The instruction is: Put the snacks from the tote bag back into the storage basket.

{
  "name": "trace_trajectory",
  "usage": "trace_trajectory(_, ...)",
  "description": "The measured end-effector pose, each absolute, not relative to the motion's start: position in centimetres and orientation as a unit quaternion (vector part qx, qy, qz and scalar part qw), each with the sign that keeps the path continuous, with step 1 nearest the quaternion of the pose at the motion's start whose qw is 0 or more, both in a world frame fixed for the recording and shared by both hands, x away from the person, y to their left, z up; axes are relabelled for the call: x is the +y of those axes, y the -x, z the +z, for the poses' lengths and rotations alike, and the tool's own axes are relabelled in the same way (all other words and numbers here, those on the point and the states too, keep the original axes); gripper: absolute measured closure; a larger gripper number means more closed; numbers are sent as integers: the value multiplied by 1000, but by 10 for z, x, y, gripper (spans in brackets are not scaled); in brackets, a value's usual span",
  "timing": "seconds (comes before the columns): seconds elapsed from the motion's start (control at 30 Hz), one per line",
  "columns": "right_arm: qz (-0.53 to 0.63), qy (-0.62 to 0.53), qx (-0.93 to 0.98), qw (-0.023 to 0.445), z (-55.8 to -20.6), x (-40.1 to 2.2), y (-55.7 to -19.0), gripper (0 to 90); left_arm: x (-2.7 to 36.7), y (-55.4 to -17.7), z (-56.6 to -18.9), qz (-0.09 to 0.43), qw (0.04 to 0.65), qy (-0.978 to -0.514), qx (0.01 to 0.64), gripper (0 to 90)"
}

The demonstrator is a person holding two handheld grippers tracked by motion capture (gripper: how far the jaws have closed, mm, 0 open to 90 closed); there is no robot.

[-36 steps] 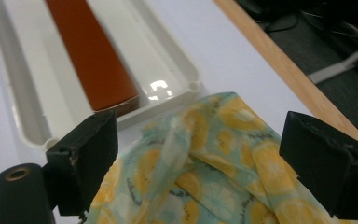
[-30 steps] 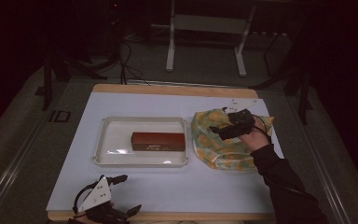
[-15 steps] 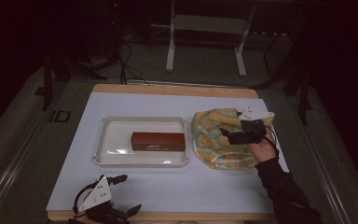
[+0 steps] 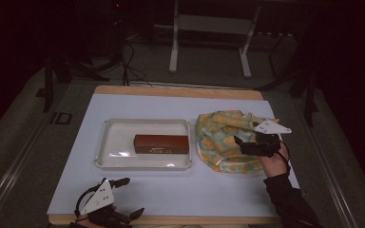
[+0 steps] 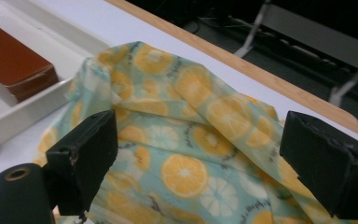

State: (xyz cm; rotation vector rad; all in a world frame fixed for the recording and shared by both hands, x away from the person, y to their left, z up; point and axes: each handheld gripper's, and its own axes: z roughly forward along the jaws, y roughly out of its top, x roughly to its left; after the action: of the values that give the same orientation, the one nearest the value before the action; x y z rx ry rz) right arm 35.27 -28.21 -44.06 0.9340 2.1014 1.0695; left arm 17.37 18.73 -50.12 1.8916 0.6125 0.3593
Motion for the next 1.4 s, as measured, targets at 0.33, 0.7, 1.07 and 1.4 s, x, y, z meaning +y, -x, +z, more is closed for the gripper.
trace_trajectory(0.33,399,-385,771,313,-456,-295,-338,116,187,-173,-501,150,531,-794,255,0)
trace_trajectory(0.7,405,-400,755,325,-464,-308,-319,116,186,-174,-501,149,530,-796,253,0)
trace_trajectory(1.07,405,-413,742,339,-480,-319,-294,116,185,-173,-501,150,527,-799,248,0)
trace_trajectory(1.4,398,-425,736,345,-487,-329,-284,115,184,-173,-501,151,525,-802,244,0)
